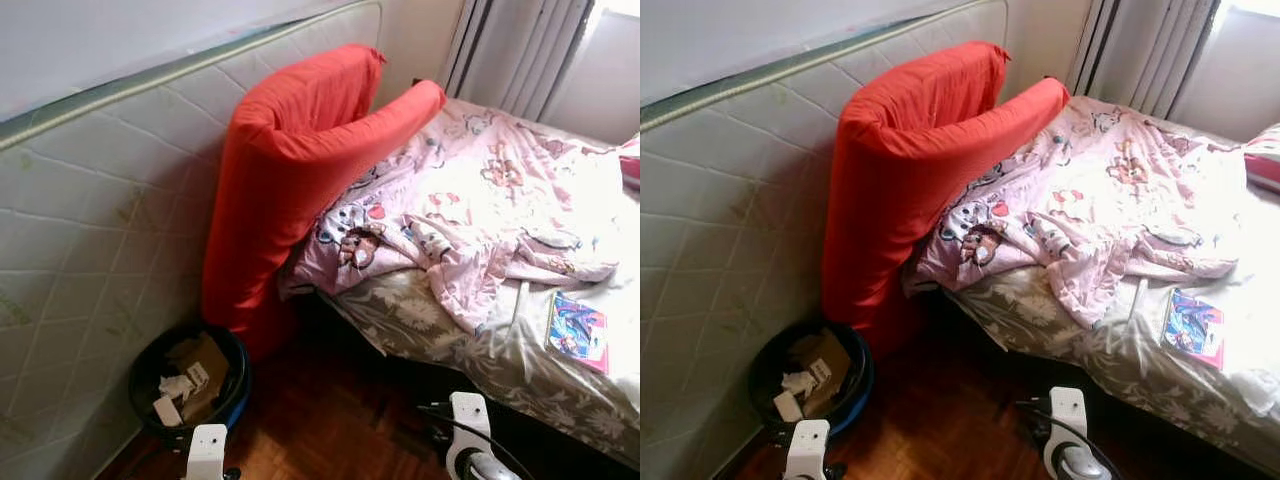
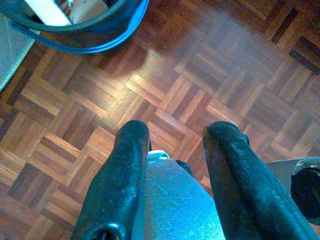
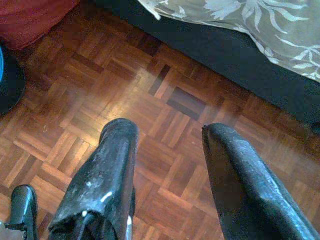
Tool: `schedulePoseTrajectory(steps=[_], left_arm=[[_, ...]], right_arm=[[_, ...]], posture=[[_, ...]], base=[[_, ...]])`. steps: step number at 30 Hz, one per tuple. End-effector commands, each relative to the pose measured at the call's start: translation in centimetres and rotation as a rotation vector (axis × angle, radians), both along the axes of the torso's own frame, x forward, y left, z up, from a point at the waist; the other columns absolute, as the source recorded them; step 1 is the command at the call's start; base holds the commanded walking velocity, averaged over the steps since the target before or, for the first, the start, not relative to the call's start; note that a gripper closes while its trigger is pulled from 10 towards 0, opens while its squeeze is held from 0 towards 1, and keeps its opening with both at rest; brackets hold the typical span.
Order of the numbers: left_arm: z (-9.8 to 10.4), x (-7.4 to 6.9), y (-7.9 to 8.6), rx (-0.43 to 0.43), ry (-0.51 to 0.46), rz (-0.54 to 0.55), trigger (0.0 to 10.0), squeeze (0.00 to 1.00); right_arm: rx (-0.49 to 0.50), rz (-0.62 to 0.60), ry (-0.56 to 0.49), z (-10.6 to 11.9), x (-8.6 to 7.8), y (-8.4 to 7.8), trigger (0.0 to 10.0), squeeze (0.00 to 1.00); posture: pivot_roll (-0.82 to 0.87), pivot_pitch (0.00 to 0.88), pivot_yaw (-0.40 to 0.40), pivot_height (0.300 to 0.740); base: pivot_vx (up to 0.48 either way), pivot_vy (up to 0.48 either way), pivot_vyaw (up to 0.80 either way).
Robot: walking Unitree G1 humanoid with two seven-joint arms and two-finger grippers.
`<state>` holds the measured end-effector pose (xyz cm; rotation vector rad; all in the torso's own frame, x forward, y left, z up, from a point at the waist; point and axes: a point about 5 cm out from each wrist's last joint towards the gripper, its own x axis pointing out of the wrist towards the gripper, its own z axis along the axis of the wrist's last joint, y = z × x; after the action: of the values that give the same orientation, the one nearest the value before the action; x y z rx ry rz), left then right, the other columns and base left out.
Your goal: Clean up the room
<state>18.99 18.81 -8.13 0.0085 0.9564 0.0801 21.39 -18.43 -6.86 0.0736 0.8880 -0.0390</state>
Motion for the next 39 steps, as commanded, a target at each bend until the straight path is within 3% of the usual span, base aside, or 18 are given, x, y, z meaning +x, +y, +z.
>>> schedulePoseTrajectory(steps=[1, 14, 23, 39], left_arm=[[-0.07, -0.07, -0.22, 0.007, 0.007, -0.019, 10.0, 0.00], [-0.10, -0.13, -0.23, 0.009, 0.007, -0.022, 10.0, 0.00], [-0.17, -0.27, -0.26, -0.003, 0.014, -0.011, 10.0, 0.00], [-0.15, -0.24, -0.27, -0.014, 0.002, 0.006, 10.0, 0.00]], right_arm=[[-0.006, 0.002, 0.000, 0.05, 0.03, -0.23, 10.0, 0.00], [-0.011, 0.013, 0.007, -0.01, -0.07, -0.25, 10.0, 0.00], [-0.006, 0.017, 0.008, -0.04, -0.12, -0.20, 10.0, 0.00], [-0.009, 0.020, -0.006, 0.02, -0.05, -0.20, 10.0, 0.00]], posture=[[-0.01, 0.000, -0.050, 0.740], [-0.01, 0.000, -0.049, 0.740], [0.00, 0.000, -0.049, 0.740], [0.00, 0.000, -0.049, 0.740]], base=[[0.000, -0.337, -0.65], [0.000, -0.331, -0.76], [0.000, 0.000, -0.76], [0.047, 0.000, 0.00]])
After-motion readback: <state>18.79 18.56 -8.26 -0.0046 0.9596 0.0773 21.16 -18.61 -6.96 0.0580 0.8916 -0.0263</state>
